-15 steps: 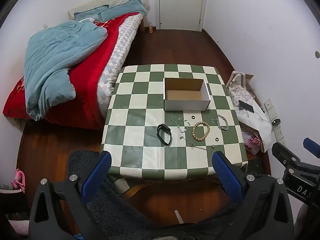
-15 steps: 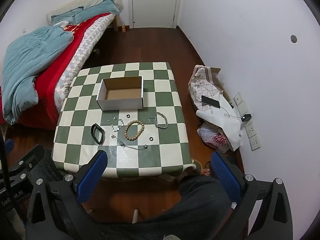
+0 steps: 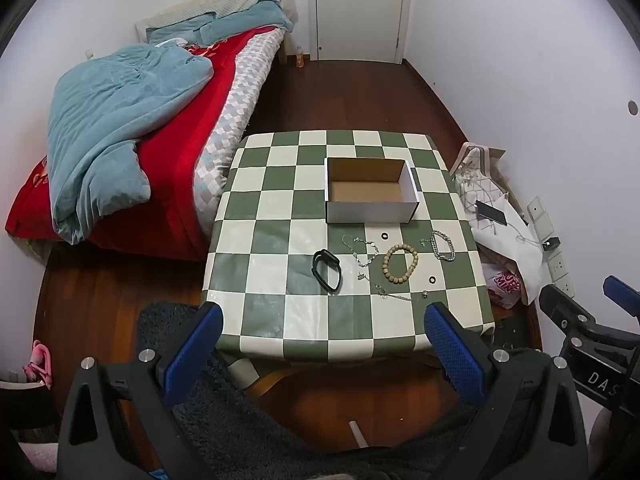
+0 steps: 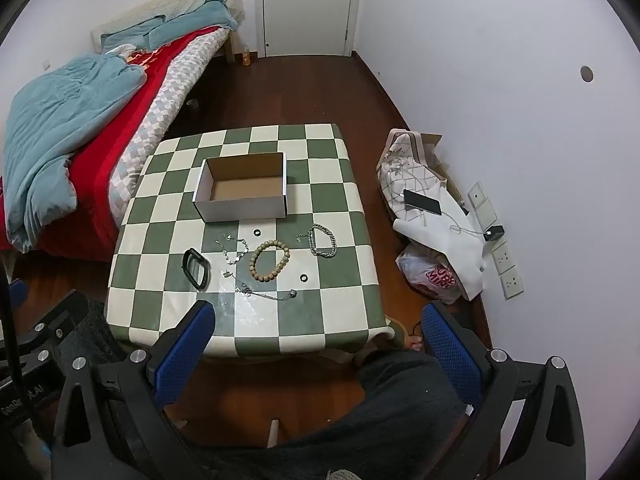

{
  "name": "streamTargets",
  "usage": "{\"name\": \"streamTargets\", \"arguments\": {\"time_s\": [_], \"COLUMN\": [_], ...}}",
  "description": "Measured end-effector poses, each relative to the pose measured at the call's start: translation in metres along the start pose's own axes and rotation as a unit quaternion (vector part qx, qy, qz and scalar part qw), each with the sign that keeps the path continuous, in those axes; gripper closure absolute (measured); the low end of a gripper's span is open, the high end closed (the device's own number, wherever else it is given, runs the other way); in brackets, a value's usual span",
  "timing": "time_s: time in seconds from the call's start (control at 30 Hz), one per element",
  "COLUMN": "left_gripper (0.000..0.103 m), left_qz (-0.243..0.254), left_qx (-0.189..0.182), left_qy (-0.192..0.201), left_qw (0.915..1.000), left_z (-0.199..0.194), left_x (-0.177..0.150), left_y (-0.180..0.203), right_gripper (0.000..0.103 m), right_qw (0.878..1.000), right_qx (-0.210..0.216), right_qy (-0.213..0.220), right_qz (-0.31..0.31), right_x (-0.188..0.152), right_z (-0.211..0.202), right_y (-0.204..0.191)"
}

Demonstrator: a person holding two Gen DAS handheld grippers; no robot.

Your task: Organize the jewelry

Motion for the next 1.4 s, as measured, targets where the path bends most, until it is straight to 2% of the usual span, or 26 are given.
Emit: {"name": "streamTargets", "arguments": {"time_s": [1.4], "left_gripper": [0.0], "left_qz": [-0.002], "left_qx": [0.002], "left_qy": [0.018], "left_qw": [0.9998], "left_z": [-0.011], "left_x": [0.011], "left_y": [0.003], "right_gripper": [0.0], "right_qw": [1.0], "right_qx": [-0.004], "right_qy": [0.015], "right_qz": [0.002], "right_x": [0.008], "right_z": [-0.009], "right_y": [-0.002]}}
Point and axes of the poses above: each gripper's, at about its wrist camera, not at the fingertips, and z roughly the way its jaws point, y to its right, x to its top, the point moved 7 cm from there along z, roughly the way its jaws point, and after that the axes turned 3 degrees about -x, right-handed, at the moved point
